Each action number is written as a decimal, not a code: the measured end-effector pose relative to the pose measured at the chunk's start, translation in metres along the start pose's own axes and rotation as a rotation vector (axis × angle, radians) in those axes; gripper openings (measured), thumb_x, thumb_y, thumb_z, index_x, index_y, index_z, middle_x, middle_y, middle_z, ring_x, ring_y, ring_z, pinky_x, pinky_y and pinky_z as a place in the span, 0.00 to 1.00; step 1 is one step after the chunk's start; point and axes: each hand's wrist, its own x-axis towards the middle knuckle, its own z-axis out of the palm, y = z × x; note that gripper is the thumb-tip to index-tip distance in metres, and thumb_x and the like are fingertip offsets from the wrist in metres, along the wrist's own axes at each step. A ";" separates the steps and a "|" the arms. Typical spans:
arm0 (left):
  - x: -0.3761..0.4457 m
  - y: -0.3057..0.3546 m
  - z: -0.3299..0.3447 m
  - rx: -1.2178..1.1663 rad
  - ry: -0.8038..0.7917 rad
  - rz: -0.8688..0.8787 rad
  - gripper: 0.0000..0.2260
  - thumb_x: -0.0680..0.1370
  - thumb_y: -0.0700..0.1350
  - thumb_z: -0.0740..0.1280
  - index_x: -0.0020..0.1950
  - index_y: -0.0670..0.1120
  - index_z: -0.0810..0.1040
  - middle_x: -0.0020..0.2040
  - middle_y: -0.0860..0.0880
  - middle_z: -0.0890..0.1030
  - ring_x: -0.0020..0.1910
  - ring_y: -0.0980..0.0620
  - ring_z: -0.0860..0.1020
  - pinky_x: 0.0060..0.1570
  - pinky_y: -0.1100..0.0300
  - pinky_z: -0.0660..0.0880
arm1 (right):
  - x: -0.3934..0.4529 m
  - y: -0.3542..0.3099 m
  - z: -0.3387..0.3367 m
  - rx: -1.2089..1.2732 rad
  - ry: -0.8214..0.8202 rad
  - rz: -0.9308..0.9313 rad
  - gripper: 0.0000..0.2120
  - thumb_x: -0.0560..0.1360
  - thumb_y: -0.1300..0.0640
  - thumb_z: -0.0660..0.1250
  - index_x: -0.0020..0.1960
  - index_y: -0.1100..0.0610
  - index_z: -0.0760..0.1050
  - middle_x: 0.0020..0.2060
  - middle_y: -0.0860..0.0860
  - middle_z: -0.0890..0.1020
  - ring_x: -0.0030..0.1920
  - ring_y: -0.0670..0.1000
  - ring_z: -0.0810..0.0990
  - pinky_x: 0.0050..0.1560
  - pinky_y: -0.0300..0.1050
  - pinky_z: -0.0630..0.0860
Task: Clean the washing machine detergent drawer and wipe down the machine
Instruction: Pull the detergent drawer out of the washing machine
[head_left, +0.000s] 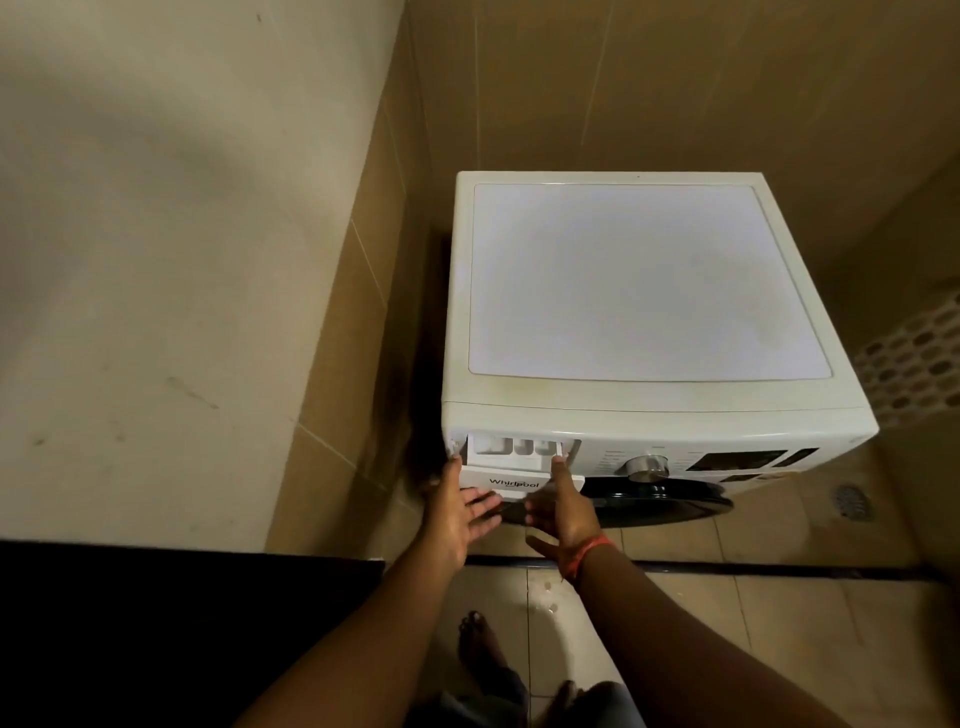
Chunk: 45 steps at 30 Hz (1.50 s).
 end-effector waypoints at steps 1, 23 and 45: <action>-0.002 -0.001 -0.004 0.077 0.012 -0.008 0.26 0.78 0.64 0.59 0.68 0.48 0.70 0.61 0.42 0.79 0.52 0.45 0.82 0.47 0.47 0.80 | -0.003 0.001 -0.005 -0.045 0.006 0.015 0.37 0.70 0.28 0.62 0.58 0.60 0.77 0.47 0.58 0.84 0.49 0.59 0.82 0.49 0.56 0.79; -0.065 -0.035 -0.018 0.674 0.455 0.239 0.18 0.76 0.42 0.63 0.66 0.40 0.73 0.55 0.42 0.78 0.49 0.43 0.76 0.47 0.55 0.74 | -0.057 0.023 -0.060 -0.713 -0.043 -0.254 0.34 0.78 0.42 0.63 0.73 0.59 0.54 0.68 0.61 0.70 0.66 0.62 0.71 0.66 0.55 0.70; -0.008 0.013 -0.002 1.178 0.093 0.211 0.22 0.78 0.47 0.63 0.70 0.42 0.65 0.62 0.41 0.76 0.57 0.41 0.77 0.57 0.49 0.77 | -0.012 -0.024 0.007 -1.429 -0.055 -0.638 0.35 0.79 0.43 0.59 0.78 0.52 0.45 0.79 0.53 0.48 0.71 0.65 0.65 0.68 0.59 0.68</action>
